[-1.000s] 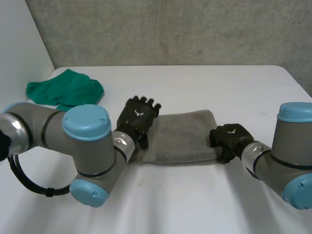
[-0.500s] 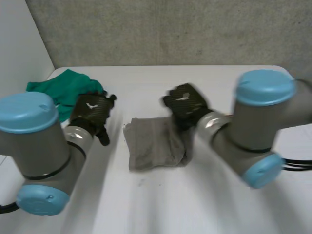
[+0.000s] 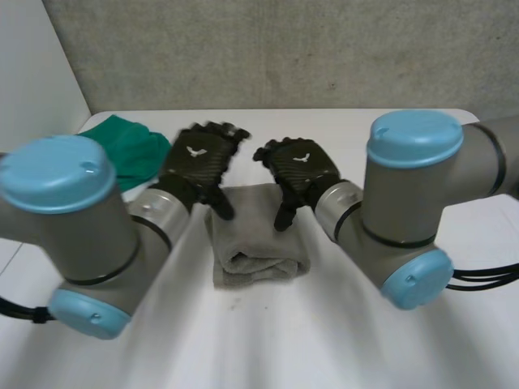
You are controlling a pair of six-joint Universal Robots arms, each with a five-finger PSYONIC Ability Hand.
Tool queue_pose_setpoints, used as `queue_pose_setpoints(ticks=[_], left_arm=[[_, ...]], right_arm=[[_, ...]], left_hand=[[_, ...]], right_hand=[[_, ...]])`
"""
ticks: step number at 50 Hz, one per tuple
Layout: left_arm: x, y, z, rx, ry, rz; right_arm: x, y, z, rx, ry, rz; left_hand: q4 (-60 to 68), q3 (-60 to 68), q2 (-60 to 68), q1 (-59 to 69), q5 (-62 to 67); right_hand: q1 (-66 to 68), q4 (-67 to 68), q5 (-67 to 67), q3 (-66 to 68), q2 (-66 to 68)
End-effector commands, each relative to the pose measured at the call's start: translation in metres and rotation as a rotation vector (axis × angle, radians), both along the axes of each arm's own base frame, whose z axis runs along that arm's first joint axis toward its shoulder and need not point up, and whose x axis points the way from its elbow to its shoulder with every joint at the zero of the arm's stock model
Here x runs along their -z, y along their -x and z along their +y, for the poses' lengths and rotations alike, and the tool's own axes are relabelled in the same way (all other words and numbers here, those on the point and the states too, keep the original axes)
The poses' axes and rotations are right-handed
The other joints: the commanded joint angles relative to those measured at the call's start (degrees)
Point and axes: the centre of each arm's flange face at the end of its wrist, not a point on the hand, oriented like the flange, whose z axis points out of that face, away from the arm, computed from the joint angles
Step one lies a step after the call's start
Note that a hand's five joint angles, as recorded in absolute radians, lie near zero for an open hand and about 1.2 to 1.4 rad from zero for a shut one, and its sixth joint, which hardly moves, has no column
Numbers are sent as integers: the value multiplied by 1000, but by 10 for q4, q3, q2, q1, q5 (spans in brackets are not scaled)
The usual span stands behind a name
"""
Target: Fold the laundry.
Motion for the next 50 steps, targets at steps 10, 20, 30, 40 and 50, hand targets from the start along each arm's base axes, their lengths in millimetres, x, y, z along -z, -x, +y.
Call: queue_pose_setpoints(ticks=[10, 20, 30, 40, 50], left_arm=[[80, 5, -7, -81, -301, -209], [81, -1, -9, -105, -295, -260], [19, 2, -6, -47, -138, -181], [-52, -3, 0, 159, -7, -38], [-55, -8, 3, 303, -122, 12]], right_arm=[[68, 0, -22, 25, -262, 119], [65, 0, -19, -7, -198, 205], [24, 19, -22, 89, -66, 128], [23, 69, -21, 292, -88, 53], [60, 80, -4, 281, -348, -59]], left_hand=[[0, -3, 0, 4, -11], [-3, -6, -3, 0, -14], [-10, -13, -10, -7, -21], [-3, -6, -3, 0, -14], [-3, -6, -3, 0, -14]], right_hand=[[11, -8, -14, 3, -1], [58, 39, 33, 50, 46], [50, 31, 25, 42, 38], [23, 4, -2, 15, 11], [45, 26, 20, 37, 33]])
